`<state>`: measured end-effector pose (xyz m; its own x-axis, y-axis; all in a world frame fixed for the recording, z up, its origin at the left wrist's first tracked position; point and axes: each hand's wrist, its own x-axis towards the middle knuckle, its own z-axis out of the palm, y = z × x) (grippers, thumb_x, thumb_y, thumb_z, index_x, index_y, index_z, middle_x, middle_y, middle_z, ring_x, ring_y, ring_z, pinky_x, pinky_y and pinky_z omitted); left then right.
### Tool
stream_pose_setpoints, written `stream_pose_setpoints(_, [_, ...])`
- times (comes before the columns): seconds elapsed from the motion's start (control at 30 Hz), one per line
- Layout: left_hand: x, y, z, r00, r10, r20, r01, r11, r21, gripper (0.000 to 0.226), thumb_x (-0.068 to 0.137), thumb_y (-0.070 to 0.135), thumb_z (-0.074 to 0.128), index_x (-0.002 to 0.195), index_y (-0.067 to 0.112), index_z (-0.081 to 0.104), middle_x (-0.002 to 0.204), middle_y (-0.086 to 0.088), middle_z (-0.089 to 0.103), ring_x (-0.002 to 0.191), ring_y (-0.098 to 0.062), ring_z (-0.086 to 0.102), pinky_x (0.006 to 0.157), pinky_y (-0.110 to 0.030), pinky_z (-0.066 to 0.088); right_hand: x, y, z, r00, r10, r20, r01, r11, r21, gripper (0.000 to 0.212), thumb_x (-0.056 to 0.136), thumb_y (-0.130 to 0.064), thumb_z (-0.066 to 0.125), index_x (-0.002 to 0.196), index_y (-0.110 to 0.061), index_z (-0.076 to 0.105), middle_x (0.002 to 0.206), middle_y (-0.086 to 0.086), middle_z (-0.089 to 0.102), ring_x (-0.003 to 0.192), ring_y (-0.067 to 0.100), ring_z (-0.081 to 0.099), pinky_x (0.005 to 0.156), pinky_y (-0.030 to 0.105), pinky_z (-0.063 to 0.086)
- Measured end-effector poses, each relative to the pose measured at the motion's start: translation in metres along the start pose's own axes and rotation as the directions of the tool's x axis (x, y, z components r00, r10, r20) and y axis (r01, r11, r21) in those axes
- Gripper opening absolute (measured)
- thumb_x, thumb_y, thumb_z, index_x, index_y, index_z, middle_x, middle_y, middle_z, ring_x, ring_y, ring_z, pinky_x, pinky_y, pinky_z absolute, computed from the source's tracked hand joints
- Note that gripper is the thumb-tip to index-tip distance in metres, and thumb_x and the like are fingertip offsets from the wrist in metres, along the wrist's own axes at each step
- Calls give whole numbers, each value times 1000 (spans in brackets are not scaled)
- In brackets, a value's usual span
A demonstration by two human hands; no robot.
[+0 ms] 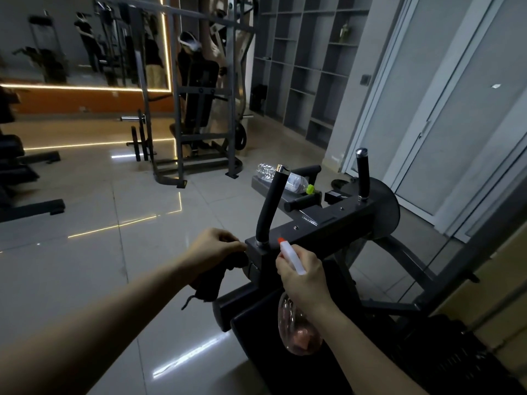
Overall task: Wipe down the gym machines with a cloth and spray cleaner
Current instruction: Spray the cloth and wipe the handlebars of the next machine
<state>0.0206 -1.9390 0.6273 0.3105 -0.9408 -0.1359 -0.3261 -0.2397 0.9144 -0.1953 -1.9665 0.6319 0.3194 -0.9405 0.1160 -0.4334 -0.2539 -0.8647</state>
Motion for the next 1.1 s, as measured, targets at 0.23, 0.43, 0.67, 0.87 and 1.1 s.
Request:
stream_pose_setpoints(0.23, [16,23,-2,1000,29,-7,-29,999,37,20,90,25,78,95,6,76,80,-10,78,75,-29,77,74,-41,65,17,-22,-23,1000,6,-30,-2,992,129,20,91,-23,64,87,-3,64,81,23,66,65,27,62,62,51,55])
stream_pose_setpoints(0.43, [28,50,3,999,26,-33,-23,995,92,22,92,19,75,109,7,71,88,-10,74,72,-24,75,66,-31,63,38,-30,-48,1000,18,-22,-13,979,205,16,93,-18,64,93,-2,64,89,23,66,71,24,63,61,45,58])
stream_pose_setpoints(0.67, [46,81,10,999,-25,-33,27,998,59,56,94,14,72,145,16,50,92,-5,68,65,-8,71,56,-17,55,86,-28,-79,997,-3,82,-21,958,285,17,89,-22,69,101,-10,66,87,11,70,88,29,71,72,44,61])
stream_pose_setpoints(0.87, [52,93,18,998,-68,2,67,989,133,66,95,10,69,154,21,41,105,-11,71,86,-20,74,76,-27,61,129,-28,-114,966,-105,235,5,920,392,12,91,-7,65,95,4,69,85,21,73,79,29,73,52,31,53])
stream_pose_setpoints(1.1, [53,90,34,996,-70,-52,78,984,157,70,92,9,72,153,27,43,99,-17,74,89,-31,76,87,-44,62,180,-8,-159,816,-157,556,-82,921,380,24,91,-11,60,113,-3,65,102,21,73,92,29,73,74,37,59])
